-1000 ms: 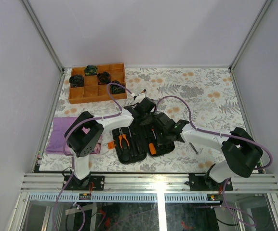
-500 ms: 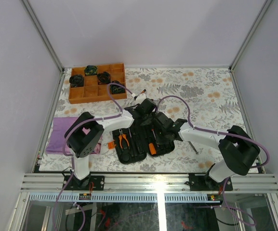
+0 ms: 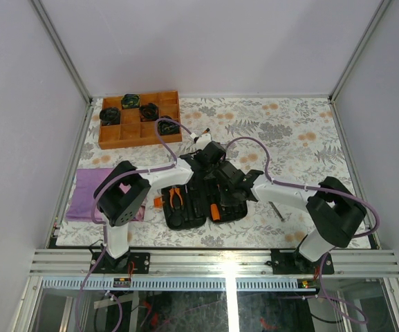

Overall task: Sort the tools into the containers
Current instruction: Adjust the screwdriver in the storage box.

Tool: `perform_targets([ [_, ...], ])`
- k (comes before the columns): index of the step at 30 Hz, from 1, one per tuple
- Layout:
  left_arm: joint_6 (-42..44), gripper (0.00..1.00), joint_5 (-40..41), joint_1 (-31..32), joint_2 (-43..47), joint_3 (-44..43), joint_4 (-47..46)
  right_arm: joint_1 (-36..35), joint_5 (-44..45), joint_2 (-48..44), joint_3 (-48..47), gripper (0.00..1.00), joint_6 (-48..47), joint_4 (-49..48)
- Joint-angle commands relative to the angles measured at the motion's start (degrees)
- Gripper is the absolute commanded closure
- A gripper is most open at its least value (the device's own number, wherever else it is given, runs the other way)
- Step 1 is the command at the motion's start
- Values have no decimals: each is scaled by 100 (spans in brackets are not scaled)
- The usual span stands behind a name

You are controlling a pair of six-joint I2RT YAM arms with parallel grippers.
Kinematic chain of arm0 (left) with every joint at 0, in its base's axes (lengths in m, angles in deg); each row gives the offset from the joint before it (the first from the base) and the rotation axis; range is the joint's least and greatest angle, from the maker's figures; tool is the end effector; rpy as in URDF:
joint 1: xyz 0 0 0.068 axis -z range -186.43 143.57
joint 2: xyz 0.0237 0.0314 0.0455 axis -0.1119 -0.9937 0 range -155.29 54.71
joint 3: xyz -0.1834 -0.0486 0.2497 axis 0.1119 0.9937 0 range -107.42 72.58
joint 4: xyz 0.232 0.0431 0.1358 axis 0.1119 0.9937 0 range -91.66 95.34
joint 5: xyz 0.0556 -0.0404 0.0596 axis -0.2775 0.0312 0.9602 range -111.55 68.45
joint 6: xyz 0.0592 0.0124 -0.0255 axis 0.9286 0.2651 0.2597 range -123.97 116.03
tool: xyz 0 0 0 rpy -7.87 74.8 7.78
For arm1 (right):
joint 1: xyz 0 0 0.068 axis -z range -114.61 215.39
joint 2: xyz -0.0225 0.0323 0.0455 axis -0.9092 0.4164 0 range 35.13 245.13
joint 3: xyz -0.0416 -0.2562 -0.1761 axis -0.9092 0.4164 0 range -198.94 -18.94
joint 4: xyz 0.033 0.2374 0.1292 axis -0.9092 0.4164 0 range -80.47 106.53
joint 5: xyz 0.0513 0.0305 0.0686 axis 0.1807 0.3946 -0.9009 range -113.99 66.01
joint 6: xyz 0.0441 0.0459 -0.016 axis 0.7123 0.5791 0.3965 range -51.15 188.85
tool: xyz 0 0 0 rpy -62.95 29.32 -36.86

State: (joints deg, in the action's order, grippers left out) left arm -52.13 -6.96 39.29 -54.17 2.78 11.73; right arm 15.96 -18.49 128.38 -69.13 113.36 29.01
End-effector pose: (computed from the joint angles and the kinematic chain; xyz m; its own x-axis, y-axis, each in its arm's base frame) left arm 0.3105 -0.2999 0.1896 -0.8056 -0.2067 -0.5552 -0.0219 0.9469 -0.3207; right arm 0.2142 0.2426 0.1765 -0.9215 -0.0033 -0.3883 -0.1141 0.9581 0.2626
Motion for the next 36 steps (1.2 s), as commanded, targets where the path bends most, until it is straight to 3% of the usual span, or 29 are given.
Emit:
perform_targets([
  [1,-33,100,-694,223,-535,422,538,-144,319,1634,853,100,344,-452],
  [11,-57,100,-729,228,-718,442,626,-180,269,2027,868,100,386,-613],
  [19,-131,100,-457,205,61,1084,706,-179,355,-194,1073,100,-165,41],
  [23,-287,100,-479,233,425,1600,692,-178,409,-737,1069,100,-386,537],
  [27,-447,100,-443,351,821,2014,675,-174,118,-939,1280,100,-419,425],
  [29,-494,100,-458,403,986,2116,689,-176,60,-1033,1329,96,-395,403],
  [36,-426,97,-389,432,1335,1962,865,-179,92,-1797,1230,68,-480,474],
])
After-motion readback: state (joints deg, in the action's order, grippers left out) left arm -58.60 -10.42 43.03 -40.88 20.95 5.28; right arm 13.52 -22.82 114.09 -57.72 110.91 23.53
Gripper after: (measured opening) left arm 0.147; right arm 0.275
